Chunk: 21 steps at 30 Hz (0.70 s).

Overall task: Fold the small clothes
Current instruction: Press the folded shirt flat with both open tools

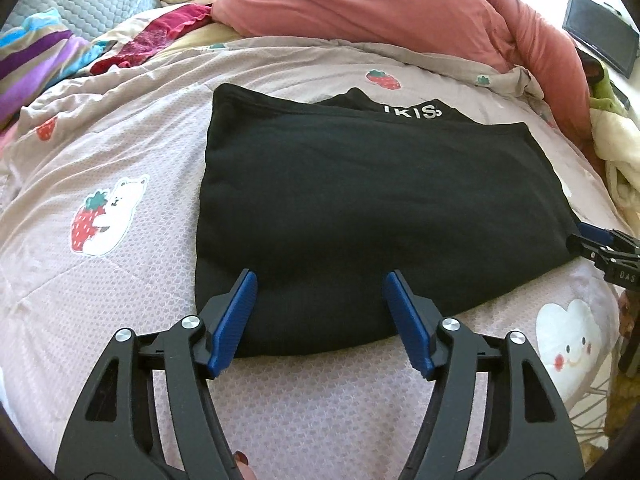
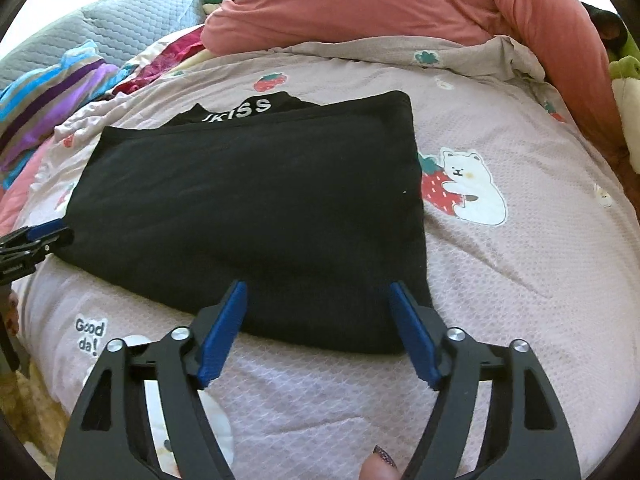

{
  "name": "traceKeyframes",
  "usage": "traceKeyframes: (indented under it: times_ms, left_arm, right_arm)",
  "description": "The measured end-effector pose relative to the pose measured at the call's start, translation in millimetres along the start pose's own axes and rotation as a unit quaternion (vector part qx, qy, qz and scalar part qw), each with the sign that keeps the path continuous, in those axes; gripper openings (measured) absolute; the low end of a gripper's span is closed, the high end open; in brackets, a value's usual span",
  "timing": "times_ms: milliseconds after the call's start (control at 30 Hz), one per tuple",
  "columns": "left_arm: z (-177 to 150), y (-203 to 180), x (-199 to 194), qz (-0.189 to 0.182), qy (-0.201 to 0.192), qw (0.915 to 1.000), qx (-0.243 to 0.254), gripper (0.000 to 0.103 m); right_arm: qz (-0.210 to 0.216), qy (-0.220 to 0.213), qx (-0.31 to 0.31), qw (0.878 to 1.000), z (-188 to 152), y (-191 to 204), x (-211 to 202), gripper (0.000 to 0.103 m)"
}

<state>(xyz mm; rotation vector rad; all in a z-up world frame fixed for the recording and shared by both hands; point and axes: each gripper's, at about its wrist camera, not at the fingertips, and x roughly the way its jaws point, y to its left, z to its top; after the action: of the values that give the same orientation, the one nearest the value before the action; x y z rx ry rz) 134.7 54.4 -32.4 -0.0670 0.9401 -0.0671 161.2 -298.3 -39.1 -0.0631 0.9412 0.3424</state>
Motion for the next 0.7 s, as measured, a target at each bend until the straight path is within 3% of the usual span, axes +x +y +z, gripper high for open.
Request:
traceKeyframes:
  times_ms: [433, 500, 567, 700]
  left_arm:
    - [-2, -1, -18, -0.014, -0.001, 0.9998, -0.010, 0.069]
    - [-2, -1, -22, -0.014, -0.003, 0.9998, -0.010, 0.069]
    - [-2, 0, -25, -0.015, -0.004, 0.9998, -0.014, 0.075]
    - [-2, 2, -31, -0.015, -0.006, 0.9997, -0.017, 0.075]
  right_arm:
    - [0.009, -0.001, -0.015, 1.000, -6, 13, -17, 0.074]
    - [0.012, -0.002, -0.019, 1.000, -6, 16, -19, 0.082]
    - [0.016, -0.006, -0.023, 1.000, -6, 20, -23, 0.082]
    - [0.023, -0.010, -0.031, 0.999, -5, 29, -27, 0.084]
